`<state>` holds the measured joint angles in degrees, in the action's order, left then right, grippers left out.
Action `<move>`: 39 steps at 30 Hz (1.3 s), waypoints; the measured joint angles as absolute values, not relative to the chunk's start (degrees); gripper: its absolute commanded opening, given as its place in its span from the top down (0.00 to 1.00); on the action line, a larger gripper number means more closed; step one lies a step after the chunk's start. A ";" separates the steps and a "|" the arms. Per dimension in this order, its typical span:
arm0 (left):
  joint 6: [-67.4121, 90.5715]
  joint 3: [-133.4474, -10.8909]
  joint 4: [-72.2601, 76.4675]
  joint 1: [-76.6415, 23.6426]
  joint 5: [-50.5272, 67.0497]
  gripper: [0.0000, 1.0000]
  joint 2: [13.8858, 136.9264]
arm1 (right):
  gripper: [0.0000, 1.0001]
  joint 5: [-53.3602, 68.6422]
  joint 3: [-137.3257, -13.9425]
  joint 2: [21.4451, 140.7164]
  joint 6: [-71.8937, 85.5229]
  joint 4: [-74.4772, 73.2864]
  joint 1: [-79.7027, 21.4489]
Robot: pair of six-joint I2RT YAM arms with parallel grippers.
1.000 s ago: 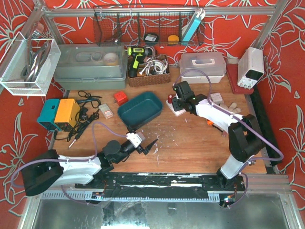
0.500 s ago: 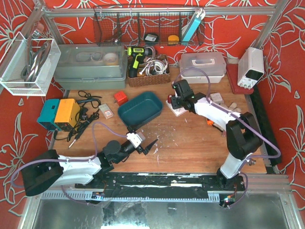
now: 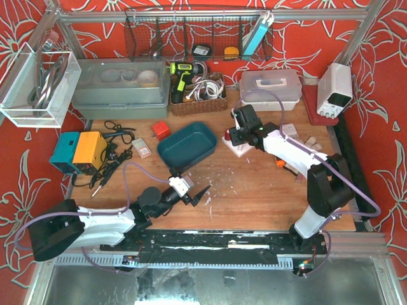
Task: Install the large spring
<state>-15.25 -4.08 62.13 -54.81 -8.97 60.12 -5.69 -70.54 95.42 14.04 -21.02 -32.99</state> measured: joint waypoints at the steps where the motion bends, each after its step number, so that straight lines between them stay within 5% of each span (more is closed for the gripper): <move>1: -15.27 -4.08 62.13 -54.81 -8.97 0.00 60.12 | 1.00 -5.67 -70.57 95.04 13.96 -21.06 -32.99; 20: -15.42 -4.08 62.04 -54.83 -8.97 0.00 60.12 | 0.98 -4.62 -64.75 92.01 13.82 -20.21 -32.21; 31: -15.62 -4.08 61.98 -54.81 -9.19 0.00 60.12 | 0.57 -5.04 -64.75 98.32 14.02 -17.98 -31.77; 39: -15.73 -4.10 59.88 -54.83 -10.94 0.00 57.08 | 0.24 -6.98 -64.66 92.07 14.26 -20.18 -31.79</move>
<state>-15.73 -4.10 59.88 -54.83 -10.94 57.08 -6.98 -64.66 92.07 14.26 -20.18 -31.79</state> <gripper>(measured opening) 0.998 0.689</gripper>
